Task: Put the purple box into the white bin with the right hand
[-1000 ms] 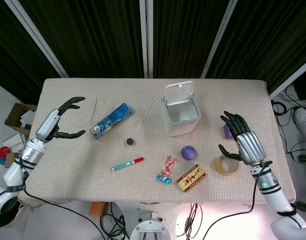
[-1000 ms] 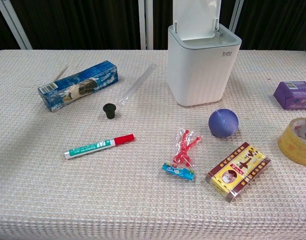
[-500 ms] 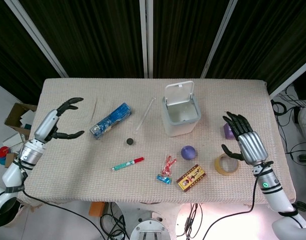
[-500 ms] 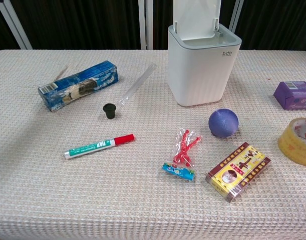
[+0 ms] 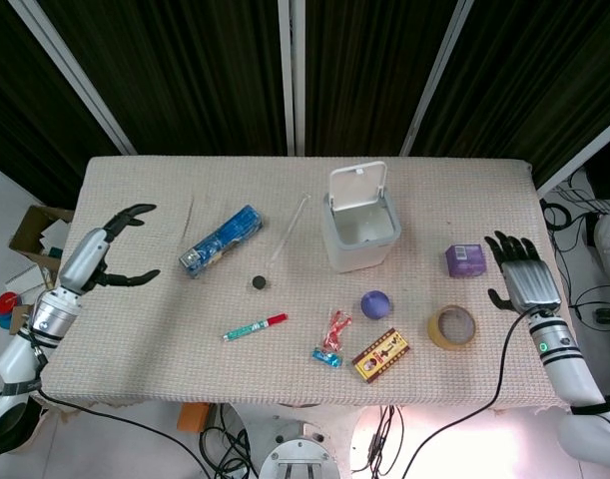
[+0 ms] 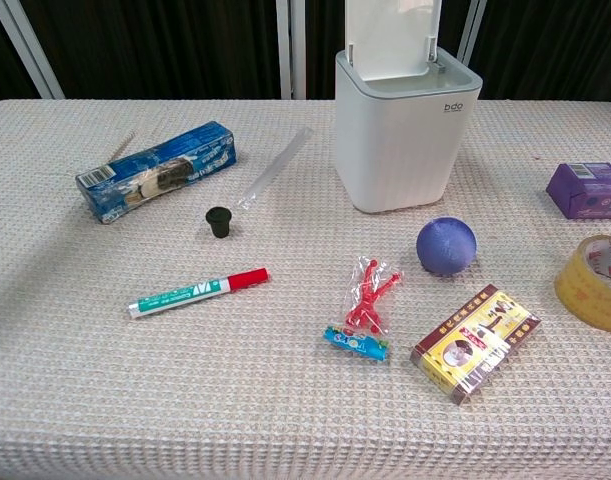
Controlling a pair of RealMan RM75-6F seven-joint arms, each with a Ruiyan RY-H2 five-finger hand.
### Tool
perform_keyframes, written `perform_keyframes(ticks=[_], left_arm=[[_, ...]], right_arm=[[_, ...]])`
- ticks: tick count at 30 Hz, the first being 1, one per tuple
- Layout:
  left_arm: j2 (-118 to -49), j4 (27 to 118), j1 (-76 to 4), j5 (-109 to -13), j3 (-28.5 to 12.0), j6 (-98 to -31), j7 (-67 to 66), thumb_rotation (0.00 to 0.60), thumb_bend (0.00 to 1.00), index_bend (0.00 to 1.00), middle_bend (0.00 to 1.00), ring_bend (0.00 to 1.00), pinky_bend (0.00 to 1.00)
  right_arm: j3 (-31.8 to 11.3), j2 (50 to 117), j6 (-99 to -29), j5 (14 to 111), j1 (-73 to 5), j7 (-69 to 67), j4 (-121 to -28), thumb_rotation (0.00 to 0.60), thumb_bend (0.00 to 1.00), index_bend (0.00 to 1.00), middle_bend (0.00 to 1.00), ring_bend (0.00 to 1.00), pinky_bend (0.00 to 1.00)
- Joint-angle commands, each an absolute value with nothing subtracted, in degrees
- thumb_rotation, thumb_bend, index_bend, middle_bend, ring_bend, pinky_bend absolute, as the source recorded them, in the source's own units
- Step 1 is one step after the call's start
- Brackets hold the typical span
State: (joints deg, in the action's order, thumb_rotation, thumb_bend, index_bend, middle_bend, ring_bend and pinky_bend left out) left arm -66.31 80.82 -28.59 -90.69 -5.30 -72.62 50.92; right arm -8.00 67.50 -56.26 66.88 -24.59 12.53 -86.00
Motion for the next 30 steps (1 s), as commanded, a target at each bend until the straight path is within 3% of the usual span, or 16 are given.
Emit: perform_keyframes(ticks=[1,10,17,22,24,30], left_arm=[[-66.5,80.4,-28.3,-90.6,-4.9,-72.6,50.4,0.467,0.17,0.12,0.12,0.12,0.23],[-69.1,74.6,-26.3,-90.6,-4.6,-76.3,38.4,0.466,0.18,0.12,0.13,0.12,0.23],[-69.5,72.2,-25.7,-89.6,-4.0,-75.4,39.2,0.469,0.18,0.12,0.13,0.12,0.23],[-69.3,71.7,-25.7,-89.5,-4.1,-75.4,40.0,0.467,0.18,0.12,0.13,0.12,0.23],[-69.4,71.6,-25.7,-89.5,-4.0,-75.3,40.0,0.469,0.18,0.12,0.13,0.12,0.23],[-69.7,71.2,-25.7,-89.6,-3.7,-74.9,39.7,0.469,0.18,0.12,0.13,0.12,0.23]], right_arm=[[-8.1,70.5,-51.0,63.9,-28.0,13.9,-79.9,0.600,0.26,0.00,0.00,0.00,0.00],[-8.6,76.7,-41.7,58.0,-33.7,15.6,-70.0,0.600,0.28,0.00,0.00,0.00,0.00],[-8.0,79.0,-36.6,54.8,-36.7,16.5,-66.5,0.600,0.29,0.00,0.00,0.00,0.00],[-7.4,80.3,-36.6,55.1,-37.4,16.2,-65.5,0.600,0.31,0.02,0.15,0.00,0.01],[-7.2,80.5,-36.6,55.4,-37.5,16.0,-65.3,0.600,0.32,0.10,0.23,0.02,0.03],[-6.8,81.0,-40.4,57.9,-36.9,15.8,-65.4,0.600,0.36,0.56,0.58,0.25,0.06]])
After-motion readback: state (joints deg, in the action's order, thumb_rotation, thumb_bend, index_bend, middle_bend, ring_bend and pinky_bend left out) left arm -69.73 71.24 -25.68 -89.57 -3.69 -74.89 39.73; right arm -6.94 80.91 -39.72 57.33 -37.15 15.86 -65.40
